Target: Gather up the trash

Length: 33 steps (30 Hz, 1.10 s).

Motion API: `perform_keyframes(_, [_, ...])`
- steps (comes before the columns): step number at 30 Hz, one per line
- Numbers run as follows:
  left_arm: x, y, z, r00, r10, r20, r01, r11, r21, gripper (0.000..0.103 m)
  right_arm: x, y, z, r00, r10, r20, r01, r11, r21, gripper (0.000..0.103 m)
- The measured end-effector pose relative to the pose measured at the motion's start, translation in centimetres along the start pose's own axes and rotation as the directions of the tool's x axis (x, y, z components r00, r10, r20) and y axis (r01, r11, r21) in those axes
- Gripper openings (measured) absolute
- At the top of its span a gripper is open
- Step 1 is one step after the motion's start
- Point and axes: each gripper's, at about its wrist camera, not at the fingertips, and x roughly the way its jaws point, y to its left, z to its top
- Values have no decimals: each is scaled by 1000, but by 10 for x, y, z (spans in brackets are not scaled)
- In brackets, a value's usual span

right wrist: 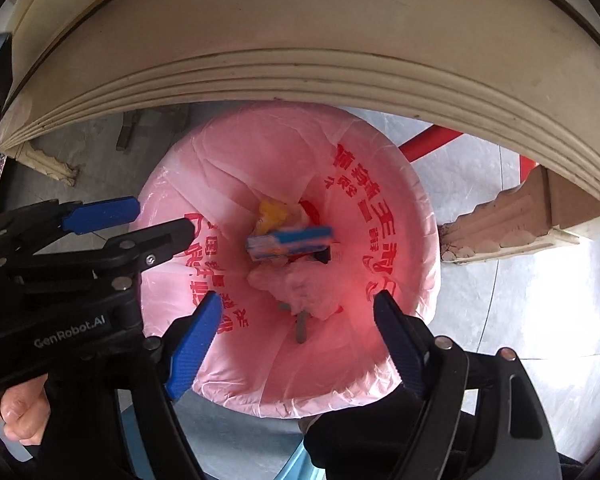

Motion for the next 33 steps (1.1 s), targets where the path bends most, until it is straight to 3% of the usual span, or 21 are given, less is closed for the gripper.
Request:
perform_keyframes(11, [-19,-17,-5,999,17,35,-18,1000,22,63,-19,-18,-7,998,-49,35,47,997,60,76])
perform_keyframes(15, [-55,-34,-13,993,28,116,-33,999,36,64,-52,-29,-18,990,-97,104,86,991,102,76])
perform_keyframes(19, [-98,-54,-22,968,115,223,-126,992,32,70,-102,-35,-29,960,-170,223,141,980,139,76])
perform_keyframes(24, [-153,-78,-32,939,129,318,-145,989,27,76,-175,-40,-40,891,-256,375,186,959,212,76])
perform_keyframes(28, [-206,-99,-39,885,146,443,-175,984,26,80,-233,-37,-48,819,-311,483,218,946,239,77])
perform_keyframes(30, [-234,-105,-42,860,125,495,-156,988,20,82,-262,-31,-53,777,-336,533,237,940,246,84])
perform_keyframes(33, [-269,-111,-46,819,156,552,-175,984,-17,85,-303,-23,-62,715,-354,603,247,935,256,88])
